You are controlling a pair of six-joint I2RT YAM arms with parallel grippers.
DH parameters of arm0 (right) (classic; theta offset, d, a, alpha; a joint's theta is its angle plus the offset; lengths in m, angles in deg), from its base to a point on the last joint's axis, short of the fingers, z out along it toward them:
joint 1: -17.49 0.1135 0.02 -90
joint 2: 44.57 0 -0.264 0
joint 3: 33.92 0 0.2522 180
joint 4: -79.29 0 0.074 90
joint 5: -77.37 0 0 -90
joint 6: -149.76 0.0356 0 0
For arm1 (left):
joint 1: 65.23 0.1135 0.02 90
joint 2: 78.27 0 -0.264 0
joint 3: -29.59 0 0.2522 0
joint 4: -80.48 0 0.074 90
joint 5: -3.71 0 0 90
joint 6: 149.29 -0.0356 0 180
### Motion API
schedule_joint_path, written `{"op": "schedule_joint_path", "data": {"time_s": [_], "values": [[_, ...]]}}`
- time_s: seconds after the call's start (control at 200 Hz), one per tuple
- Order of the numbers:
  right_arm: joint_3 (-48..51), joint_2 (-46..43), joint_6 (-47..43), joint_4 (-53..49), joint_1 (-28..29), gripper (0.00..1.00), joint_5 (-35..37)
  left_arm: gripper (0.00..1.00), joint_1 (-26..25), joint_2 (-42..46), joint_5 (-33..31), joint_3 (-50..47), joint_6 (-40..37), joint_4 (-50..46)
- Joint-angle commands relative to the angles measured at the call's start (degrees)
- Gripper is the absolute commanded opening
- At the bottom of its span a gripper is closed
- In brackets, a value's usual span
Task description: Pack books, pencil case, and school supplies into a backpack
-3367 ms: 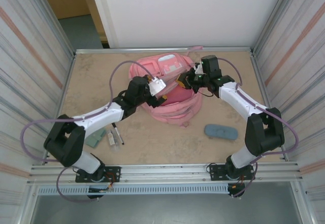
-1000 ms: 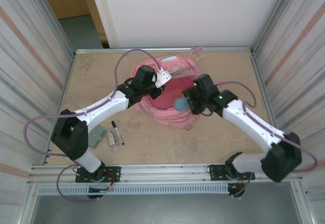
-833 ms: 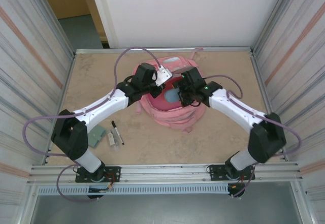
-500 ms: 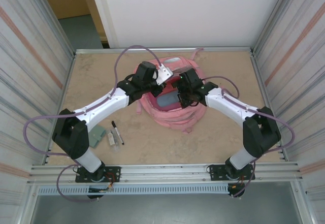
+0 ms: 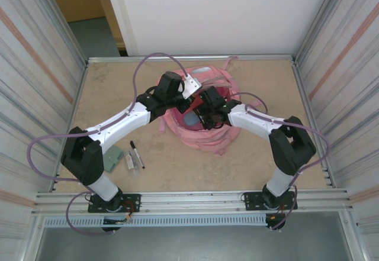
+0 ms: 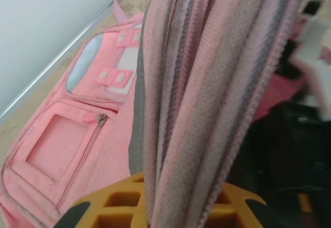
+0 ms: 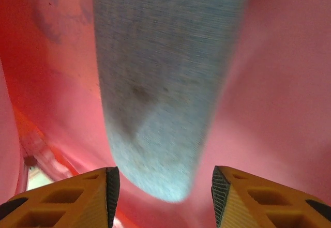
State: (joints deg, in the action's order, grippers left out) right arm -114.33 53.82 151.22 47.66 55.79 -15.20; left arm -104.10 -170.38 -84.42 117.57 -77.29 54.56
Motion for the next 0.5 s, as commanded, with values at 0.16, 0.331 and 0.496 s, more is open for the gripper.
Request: {"op": "schedule_joint_path", "data": {"time_s": [0.16, 0.331, 0.496], "values": [[-1.9, 3.9, 1.9, 10.0, -0.5, 0.35, 8.4, 0.0, -0.5, 4.9, 5.0, 0.1, 3.4, 8.7], [-6.0, 8.5, 2.6, 14.4, -2.3, 0.3, 11.0, 0.0, -0.5, 5.3, 5.6, -0.8, 3.8, 10.1], [-8.8, 16.0, 5.3, 23.1, -4.1, 0.27, 10.8, 0.0, -0.4, 5.7, 5.4, -1.8, 3.7, 11.0]]}}
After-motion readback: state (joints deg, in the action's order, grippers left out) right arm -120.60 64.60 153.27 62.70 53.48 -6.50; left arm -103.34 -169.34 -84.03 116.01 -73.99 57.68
